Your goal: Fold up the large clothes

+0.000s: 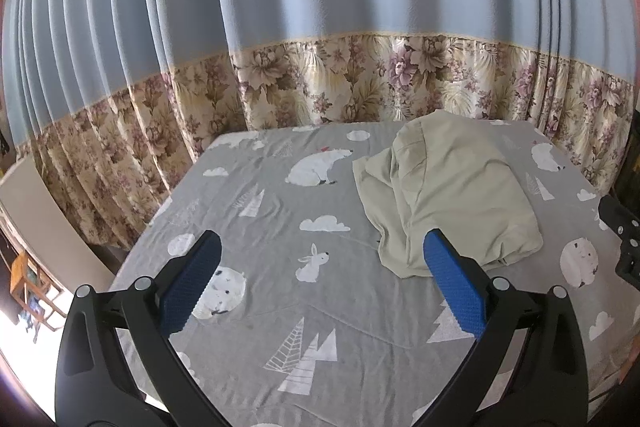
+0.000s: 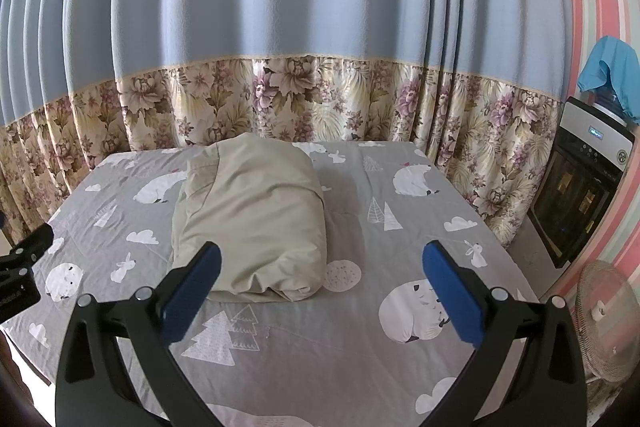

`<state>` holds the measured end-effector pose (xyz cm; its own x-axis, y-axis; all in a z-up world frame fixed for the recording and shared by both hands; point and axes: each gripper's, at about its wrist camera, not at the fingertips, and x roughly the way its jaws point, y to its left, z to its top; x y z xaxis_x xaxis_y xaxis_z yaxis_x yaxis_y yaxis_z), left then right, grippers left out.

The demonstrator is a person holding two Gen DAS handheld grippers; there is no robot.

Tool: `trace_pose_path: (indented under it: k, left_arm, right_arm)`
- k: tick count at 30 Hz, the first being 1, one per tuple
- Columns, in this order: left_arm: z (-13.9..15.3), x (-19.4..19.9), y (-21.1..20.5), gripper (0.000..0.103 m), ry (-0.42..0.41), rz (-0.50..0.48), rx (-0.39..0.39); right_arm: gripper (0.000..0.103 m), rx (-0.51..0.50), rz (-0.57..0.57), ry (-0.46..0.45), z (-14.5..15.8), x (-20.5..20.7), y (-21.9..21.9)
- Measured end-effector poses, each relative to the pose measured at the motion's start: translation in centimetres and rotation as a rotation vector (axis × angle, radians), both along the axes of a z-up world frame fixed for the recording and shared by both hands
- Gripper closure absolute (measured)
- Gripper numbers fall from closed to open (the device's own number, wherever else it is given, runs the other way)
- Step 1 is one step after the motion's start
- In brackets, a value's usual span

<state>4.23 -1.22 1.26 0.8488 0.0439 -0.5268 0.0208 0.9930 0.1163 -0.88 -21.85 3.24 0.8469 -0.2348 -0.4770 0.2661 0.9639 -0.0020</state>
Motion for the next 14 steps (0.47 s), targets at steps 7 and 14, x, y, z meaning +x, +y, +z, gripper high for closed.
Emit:
trace_pose_path:
  k: [7,14]
  left_arm:
    - [0.63,-0.62,0.25,0.003,0.014,-0.028,-0.023]
    - [0.55,-0.14,0.59,0.003,0.026,-0.013,-0.020]
  right_arm:
    - [0.002,-0.002,-0.001,0.003,-0.39,-0.19,-0.27]
    - [0.002,-0.008,-0.002,0.004,-0.42,-0.13,-0.34]
